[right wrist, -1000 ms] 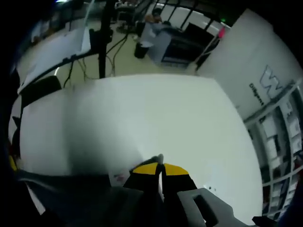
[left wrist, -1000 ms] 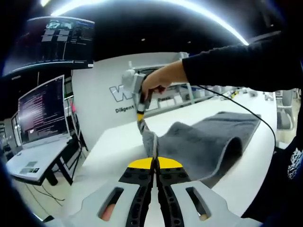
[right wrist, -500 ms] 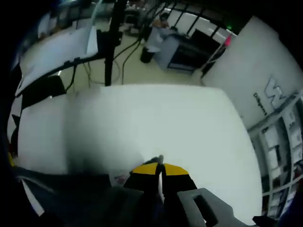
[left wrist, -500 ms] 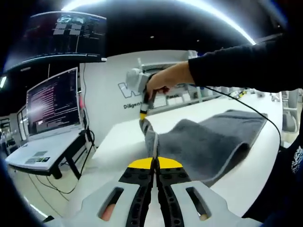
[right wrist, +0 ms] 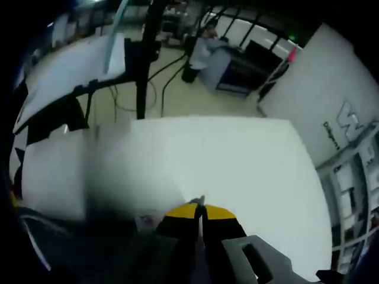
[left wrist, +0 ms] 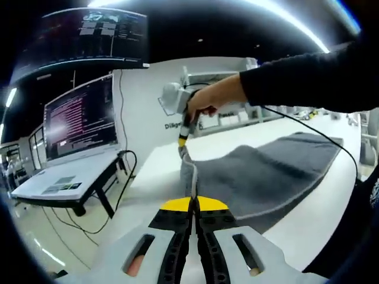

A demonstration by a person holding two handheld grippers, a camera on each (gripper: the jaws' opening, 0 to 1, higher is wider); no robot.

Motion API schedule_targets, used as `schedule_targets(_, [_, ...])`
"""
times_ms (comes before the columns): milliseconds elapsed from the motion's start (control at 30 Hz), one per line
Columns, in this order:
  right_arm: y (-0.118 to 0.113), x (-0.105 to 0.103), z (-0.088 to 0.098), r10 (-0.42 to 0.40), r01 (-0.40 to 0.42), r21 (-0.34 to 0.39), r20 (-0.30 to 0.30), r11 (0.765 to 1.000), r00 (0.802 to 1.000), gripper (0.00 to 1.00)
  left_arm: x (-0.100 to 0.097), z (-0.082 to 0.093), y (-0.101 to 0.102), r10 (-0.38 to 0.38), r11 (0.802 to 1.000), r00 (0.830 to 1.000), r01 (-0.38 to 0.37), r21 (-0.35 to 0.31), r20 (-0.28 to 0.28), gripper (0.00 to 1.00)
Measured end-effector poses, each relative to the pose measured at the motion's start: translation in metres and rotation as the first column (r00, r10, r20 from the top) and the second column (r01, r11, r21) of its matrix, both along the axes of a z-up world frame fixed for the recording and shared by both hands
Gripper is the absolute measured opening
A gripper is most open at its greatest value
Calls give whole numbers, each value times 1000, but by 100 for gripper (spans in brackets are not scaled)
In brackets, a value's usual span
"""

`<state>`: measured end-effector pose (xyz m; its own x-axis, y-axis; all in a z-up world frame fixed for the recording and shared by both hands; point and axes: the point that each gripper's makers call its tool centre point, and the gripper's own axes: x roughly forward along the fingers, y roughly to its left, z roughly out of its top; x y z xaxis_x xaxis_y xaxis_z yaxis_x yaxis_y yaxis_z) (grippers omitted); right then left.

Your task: Open the folded towel by lifting each exposed corner and separating the folded layers until the towel lies flat within the target outline without major curled edges

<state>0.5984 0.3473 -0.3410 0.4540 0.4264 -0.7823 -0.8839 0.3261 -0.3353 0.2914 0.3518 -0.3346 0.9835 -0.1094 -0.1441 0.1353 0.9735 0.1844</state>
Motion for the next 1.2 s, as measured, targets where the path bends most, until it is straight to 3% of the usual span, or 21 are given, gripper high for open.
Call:
schedule_targets(233, [24,-8,-18,23,-23,10,-5,1000,1000,0,0,-9,17,21,1000,999,-21,2,-26,0])
schedule_targets(500, [42,-14,-31,20,-20,26,-4,999,1000,0,-4,-21,23,28,1000,998,-28,-2,-59,0])
schedule_targets(1200, [66,-19,-57,7,-7,12,15,1000,1000,0,-11,-37,19,27,1000,995,-27,0,-96,0])
